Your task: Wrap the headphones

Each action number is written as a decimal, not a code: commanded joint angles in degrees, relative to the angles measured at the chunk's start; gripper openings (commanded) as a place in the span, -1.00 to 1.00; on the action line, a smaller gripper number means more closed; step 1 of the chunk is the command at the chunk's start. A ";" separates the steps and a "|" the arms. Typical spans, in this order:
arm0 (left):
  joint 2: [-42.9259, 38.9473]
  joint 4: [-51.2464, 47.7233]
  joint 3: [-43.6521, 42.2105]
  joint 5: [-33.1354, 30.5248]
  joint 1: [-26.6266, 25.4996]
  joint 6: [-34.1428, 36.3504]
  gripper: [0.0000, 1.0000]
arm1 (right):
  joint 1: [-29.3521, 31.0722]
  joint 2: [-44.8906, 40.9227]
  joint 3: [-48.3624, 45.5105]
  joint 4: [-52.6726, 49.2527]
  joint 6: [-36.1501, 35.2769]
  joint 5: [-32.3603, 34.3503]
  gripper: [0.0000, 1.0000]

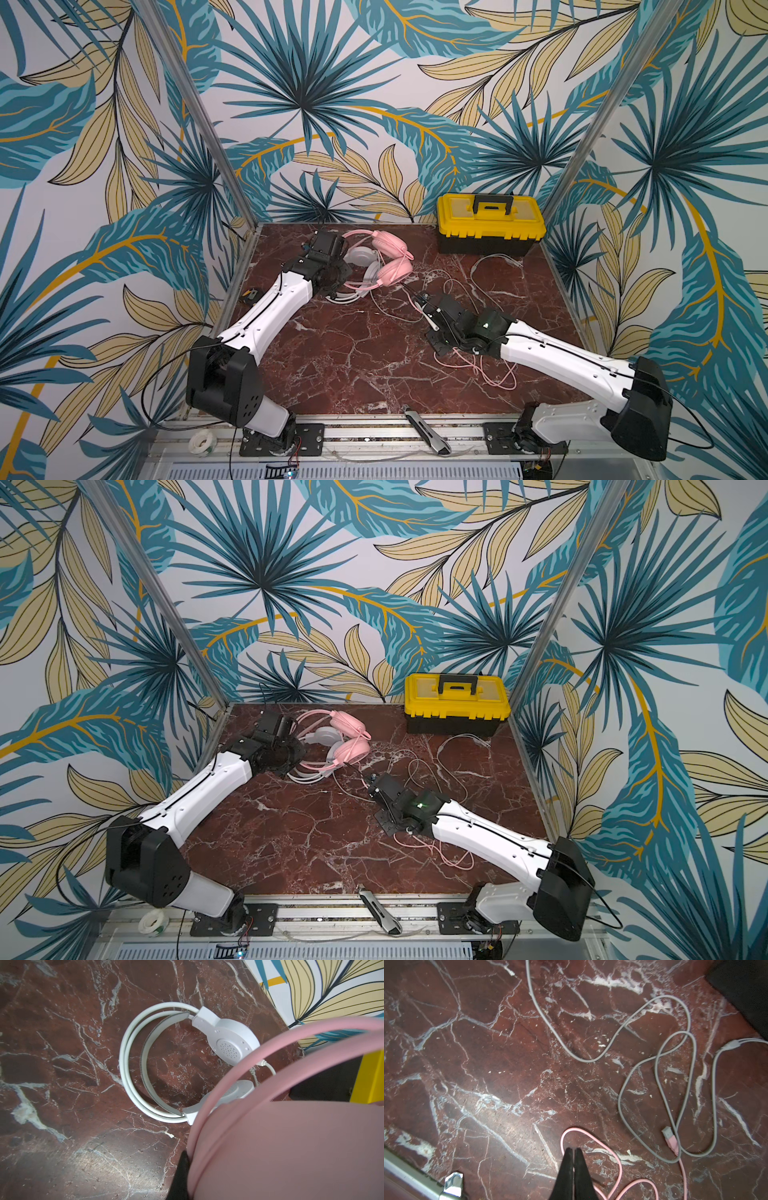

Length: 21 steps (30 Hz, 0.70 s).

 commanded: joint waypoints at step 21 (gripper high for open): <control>-3.49 5.99 -1.85 1.15 1.45 -8.94 -1.00 | 1.56 -2.22 -4.25 4.92 -0.03 -7.34 -1.00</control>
